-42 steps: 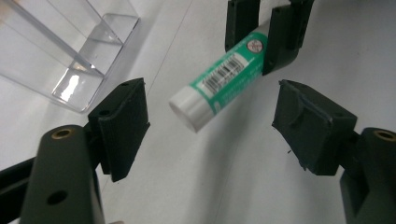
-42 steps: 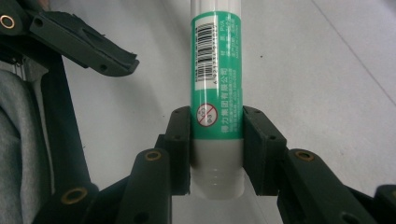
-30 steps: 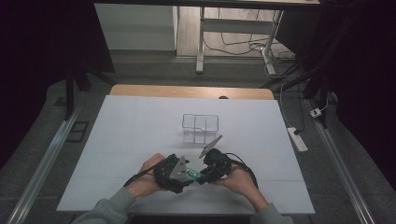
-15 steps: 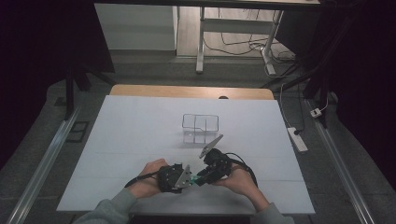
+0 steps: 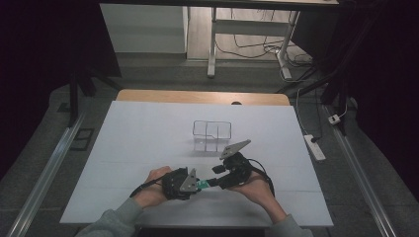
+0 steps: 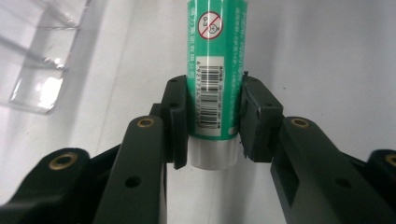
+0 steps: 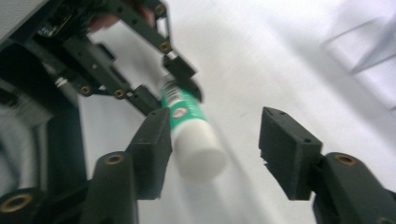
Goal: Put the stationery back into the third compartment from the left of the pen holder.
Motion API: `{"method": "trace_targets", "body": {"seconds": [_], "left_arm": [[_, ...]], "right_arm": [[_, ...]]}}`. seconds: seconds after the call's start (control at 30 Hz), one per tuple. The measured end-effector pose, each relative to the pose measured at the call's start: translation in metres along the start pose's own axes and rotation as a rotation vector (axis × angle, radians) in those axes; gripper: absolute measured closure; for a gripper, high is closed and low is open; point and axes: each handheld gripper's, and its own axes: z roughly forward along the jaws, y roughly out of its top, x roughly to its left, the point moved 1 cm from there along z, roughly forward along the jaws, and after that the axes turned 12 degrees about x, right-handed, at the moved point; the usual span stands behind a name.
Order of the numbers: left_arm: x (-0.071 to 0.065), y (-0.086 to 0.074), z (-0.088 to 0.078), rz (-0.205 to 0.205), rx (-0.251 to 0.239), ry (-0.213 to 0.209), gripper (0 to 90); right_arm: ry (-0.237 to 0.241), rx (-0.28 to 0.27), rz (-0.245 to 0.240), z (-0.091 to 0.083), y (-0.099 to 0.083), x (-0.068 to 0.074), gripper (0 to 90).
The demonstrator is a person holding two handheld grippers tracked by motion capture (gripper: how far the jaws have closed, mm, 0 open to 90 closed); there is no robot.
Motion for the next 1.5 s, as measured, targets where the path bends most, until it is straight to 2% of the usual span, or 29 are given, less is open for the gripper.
{"method": "trace_targets", "body": {"seconds": [0.07,0.2,0.3,0.53,0.7,0.8,0.97,1.17,1.27,1.5], "left_arm": [[0.004,-0.002,-0.002,-0.017,-0.004,0.0,65.6],[0.012,-0.008,-0.006,-0.073,-0.028,0.0,65.6],[0.017,-0.011,-0.011,-0.126,-0.069,-0.027,65.6],[0.024,-0.017,-0.016,-0.188,-0.103,-0.022,65.6],[0.031,-0.023,-0.018,-0.246,-0.138,-0.037,65.5],[0.033,-0.027,-0.019,-0.278,-0.158,-0.03,65.5],[0.037,-0.03,-0.022,-0.332,-0.225,-0.034,65.5],[0.037,-0.031,-0.024,-0.351,-0.26,-0.038,65.5],[0.037,-0.03,-0.024,-0.356,-0.28,-0.055,65.5],[0.033,-0.026,-0.024,-0.351,-0.3,-0.058,65.5]], "right_arm": [[-0.01,-0.048,0.006,-0.005,-0.001,-0.002,39.7],[-0.047,-0.111,0.009,-0.014,-0.004,-0.004,37.3],[-0.064,-0.143,0.017,-0.019,-0.006,-0.006,36.3],[-0.088,-0.243,0.05,-0.029,-0.011,-0.01,35.7],[-0.1,-0.263,0.057,-0.031,-0.013,-0.012,35.8],[-0.11,-0.267,0.06,-0.031,-0.014,-0.012,35.4],[-0.121,-0.299,0.059,-0.032,-0.014,-0.011,34.9],[-0.12,-0.315,0.056,-0.031,-0.013,-0.01,34.6],[-0.11,-0.319,0.058,-0.029,-0.013,-0.009,34.3],[-0.095,-0.354,0.063,-0.024,-0.01,-0.006,34.1]]}}
